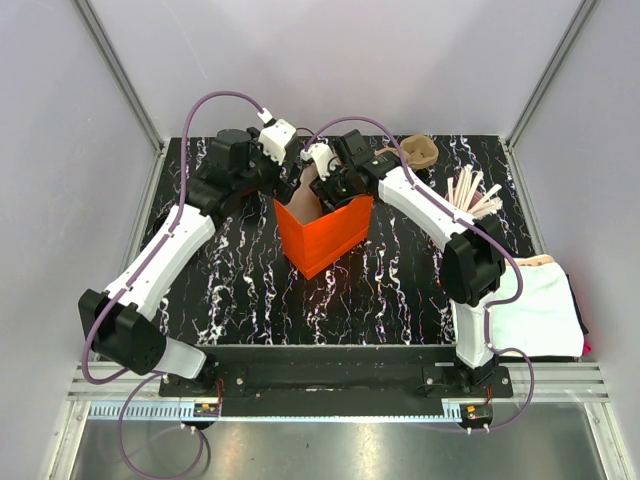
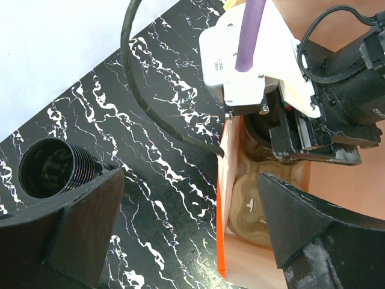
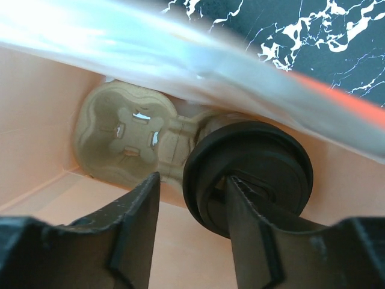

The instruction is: Pack the takeout coffee

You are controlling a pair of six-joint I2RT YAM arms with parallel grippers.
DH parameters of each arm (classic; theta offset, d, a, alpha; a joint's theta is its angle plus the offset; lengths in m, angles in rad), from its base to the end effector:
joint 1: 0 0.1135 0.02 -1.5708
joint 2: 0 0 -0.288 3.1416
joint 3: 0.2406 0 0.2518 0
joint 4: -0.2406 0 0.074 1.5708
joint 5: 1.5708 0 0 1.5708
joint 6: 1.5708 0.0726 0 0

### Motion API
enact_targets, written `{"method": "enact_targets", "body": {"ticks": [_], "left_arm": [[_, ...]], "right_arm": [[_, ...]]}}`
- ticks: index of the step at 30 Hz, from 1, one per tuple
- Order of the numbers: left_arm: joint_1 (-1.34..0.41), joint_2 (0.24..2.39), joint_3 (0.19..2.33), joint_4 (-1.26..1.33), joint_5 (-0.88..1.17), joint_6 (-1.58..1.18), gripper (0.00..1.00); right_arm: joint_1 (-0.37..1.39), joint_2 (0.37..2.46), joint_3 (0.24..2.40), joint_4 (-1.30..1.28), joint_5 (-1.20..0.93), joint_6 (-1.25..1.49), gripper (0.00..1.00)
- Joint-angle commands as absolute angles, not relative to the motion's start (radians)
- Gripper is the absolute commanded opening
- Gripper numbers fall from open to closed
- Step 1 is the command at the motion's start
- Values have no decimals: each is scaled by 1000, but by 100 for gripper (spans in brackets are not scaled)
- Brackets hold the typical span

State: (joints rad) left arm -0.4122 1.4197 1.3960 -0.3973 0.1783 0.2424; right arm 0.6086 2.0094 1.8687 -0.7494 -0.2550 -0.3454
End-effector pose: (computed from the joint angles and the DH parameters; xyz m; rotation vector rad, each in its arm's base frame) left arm 0.3204 -0.1541 0.3930 0.7499 1.8498 -0.2870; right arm 0.3863 0.2915 0.2872 -1.2319 2.1398 0.4281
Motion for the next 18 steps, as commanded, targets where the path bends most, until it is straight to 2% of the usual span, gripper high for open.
{"method": "enact_targets", "body": {"ticks": [1, 5, 15, 18], "left_arm": [[-408, 1381, 1393, -348, 175, 241, 99], [-408, 1384, 1394, -350, 178, 239, 99], [-407, 1388, 1396, -351, 178, 241, 99], [-408, 1388, 1404, -353, 179, 241, 99]], "right_arm": [[603, 1934, 1885, -744, -273, -351, 56], [603, 1911, 1905, -759, -278, -347, 62], [606, 1847, 2005, -842, -290, -362, 84], [609, 1827, 2025, -862, -293, -365, 88]]}}
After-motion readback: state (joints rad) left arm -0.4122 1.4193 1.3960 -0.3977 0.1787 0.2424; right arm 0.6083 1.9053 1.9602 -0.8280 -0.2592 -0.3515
